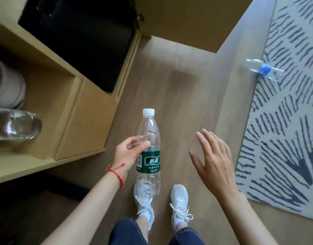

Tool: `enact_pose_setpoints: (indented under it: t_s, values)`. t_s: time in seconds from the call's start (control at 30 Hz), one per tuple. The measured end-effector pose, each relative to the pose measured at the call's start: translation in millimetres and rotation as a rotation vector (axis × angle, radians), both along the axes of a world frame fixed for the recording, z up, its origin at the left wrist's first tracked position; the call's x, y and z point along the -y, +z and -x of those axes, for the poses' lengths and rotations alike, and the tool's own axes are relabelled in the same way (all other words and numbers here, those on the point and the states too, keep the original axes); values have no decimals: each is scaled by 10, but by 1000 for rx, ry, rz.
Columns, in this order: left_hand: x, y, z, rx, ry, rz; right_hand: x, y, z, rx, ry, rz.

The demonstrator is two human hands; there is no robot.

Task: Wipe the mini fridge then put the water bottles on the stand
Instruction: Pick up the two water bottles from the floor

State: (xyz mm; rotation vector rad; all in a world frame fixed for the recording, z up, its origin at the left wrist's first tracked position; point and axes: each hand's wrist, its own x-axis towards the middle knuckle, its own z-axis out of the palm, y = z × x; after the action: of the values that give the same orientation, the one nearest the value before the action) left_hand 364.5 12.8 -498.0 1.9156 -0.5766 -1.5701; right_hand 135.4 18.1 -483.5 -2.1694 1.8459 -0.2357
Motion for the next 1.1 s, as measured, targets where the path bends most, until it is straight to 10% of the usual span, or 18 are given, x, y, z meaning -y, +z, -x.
enact_pose_setpoints:
  t_s: [0.43,1.1]
  values:
    - [429,2090,1190,-68,-246,3,-82,1971,1209,47,-328,101]
    - [1837,2637,3661,-163,-267,97,962,2594,3559,29,-407,99]
